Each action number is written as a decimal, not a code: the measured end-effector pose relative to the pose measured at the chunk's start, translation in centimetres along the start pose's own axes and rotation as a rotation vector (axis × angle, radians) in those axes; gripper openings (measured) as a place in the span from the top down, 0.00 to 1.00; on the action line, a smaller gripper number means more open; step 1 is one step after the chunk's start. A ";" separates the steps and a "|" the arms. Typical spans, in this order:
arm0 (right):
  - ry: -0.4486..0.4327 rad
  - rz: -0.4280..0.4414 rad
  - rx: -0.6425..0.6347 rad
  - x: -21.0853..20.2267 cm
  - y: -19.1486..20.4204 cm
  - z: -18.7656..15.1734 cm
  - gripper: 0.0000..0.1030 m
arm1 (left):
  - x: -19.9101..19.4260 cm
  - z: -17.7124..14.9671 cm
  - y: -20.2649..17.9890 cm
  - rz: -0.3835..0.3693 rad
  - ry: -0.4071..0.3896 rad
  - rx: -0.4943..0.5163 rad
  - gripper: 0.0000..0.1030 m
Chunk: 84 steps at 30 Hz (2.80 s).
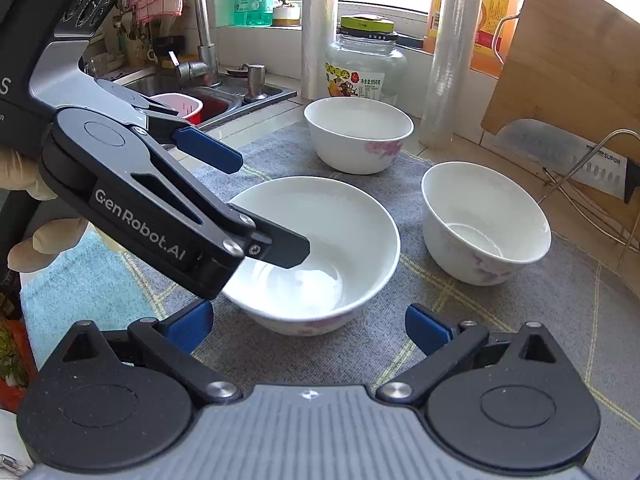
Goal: Organize plates and bowls
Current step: 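Close the left gripper on the rim of a white bowl, then lift the white bowl with the left gripper toward the right gripper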
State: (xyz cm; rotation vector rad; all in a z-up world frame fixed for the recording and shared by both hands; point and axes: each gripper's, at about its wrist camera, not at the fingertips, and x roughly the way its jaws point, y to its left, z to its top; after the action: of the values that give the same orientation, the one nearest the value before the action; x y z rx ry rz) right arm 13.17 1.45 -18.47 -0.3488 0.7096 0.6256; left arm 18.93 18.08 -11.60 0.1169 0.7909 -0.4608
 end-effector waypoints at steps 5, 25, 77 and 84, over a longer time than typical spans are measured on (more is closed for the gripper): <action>0.011 -0.006 0.008 0.6 0.0 0.2 0.00 | 1.0 0.2 0.1 -0.031 0.033 0.017 0.21; -0.010 -0.048 -0.059 0.3 1.2 0.7 0.14 | 1.9 1.0 -0.3 -0.118 0.061 0.045 0.37; 0.028 -0.129 0.064 -8.8 -6.7 -6.0 0.14 | 2.7 3.9 -14.1 -0.252 0.037 0.150 0.37; 0.044 -0.148 0.085 -8.9 -7.4 -6.8 0.14 | 3.8 4.2 -15.6 -0.274 0.050 0.164 0.37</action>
State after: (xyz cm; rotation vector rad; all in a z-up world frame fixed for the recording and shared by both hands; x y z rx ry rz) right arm 9.26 -11.26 -16.44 -0.3336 0.7429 0.4475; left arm 17.11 1.61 -10.28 0.1738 0.8215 -0.7851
